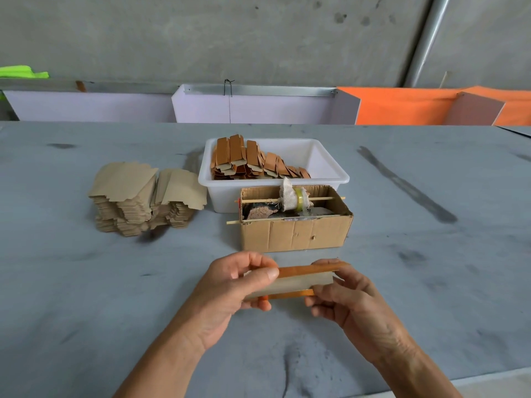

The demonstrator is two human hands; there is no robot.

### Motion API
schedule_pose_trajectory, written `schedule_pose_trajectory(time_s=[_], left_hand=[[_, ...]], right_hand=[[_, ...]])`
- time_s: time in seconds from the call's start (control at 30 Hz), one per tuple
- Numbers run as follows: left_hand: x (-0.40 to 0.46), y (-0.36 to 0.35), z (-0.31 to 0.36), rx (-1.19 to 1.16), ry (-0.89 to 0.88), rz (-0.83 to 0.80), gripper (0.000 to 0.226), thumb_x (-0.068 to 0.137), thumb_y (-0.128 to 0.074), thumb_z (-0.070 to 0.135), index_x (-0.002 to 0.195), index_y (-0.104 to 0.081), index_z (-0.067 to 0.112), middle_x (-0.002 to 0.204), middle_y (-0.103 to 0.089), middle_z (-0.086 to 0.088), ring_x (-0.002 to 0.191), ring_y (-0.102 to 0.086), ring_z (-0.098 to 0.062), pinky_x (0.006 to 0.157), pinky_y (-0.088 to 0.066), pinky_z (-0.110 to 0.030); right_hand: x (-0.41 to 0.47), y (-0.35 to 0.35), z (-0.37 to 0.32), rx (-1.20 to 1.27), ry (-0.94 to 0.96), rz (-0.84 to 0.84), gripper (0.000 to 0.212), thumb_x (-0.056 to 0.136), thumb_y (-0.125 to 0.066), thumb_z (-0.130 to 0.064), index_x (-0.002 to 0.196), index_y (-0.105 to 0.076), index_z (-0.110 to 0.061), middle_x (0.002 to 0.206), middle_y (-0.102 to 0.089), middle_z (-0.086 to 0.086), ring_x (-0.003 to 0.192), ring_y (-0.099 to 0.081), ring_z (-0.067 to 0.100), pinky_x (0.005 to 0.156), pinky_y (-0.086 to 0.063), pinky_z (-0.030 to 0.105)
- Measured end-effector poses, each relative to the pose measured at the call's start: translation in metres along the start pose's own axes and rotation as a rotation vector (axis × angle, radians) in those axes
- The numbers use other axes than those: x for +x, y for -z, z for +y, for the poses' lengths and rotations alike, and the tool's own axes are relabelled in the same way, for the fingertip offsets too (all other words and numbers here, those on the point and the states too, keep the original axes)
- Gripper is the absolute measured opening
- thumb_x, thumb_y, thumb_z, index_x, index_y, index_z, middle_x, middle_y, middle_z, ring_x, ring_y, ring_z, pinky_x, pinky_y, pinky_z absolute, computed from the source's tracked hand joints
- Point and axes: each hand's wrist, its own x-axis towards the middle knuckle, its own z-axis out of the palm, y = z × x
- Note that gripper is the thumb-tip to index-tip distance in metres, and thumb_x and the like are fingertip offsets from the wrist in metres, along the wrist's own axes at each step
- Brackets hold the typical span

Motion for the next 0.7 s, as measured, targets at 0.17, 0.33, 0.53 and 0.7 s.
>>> schedule_pose_trajectory(time_s=[0.17, 0.33, 0.53, 0.7], left_hand=[[0.003, -0.003, -0.005, 0.103, -0.025, 0.093, 0.012, 0.075, -0.072, -0.001, 0.082, -0.067, 0.009, 0.078, -0.069, -0.003, 0.070, -0.062, -0.007, 0.061, -0.052, -0.021], [0.005, -0.004, -0.004, 0.154, -0.004, 0.128, 0.023, 0.072, -0.071, -0.010, 0.084, -0.068, 0.010, 0.081, -0.072, -0.003, 0.063, -0.063, -0.009, 0.055, -0.050, -0.019], [0.008, -0.005, -0.003, 0.188, -0.002, 0.178, 0.026, 0.071, -0.069, -0.015, 0.084, -0.067, 0.008, 0.080, -0.071, -0.010, 0.060, -0.063, -0.015, 0.052, -0.050, -0.022], [0.007, -0.008, -0.003, 0.199, -0.037, 0.152, 0.026, 0.071, -0.068, -0.017, 0.080, -0.066, 0.007, 0.070, -0.069, -0.009, 0.055, -0.063, -0.015, 0.048, -0.049, -0.021]], right_hand=[[-0.005, 0.001, -0.002, -0.013, 0.014, -0.001, 0.040, 0.057, -0.064, 0.004, 0.097, -0.064, -0.004, 0.072, -0.062, 0.018, 0.057, -0.063, 0.026, 0.052, -0.053, 0.028], [-0.012, 0.002, -0.002, 0.015, 0.032, -0.050, 0.059, 0.057, -0.066, 0.011, 0.113, -0.061, -0.006, 0.076, -0.062, 0.021, 0.064, -0.065, 0.030, 0.057, -0.055, 0.030], [-0.014, -0.002, -0.003, -0.020, 0.096, -0.073, 0.038, 0.061, -0.074, 0.002, 0.099, -0.069, -0.002, 0.084, -0.068, 0.025, 0.074, -0.069, 0.030, 0.067, -0.057, 0.030], [-0.011, -0.003, 0.006, -0.029, 0.105, 0.118, 0.019, 0.065, -0.069, -0.002, 0.082, -0.069, 0.006, 0.076, -0.066, 0.030, 0.064, -0.069, 0.028, 0.057, -0.057, 0.027]])
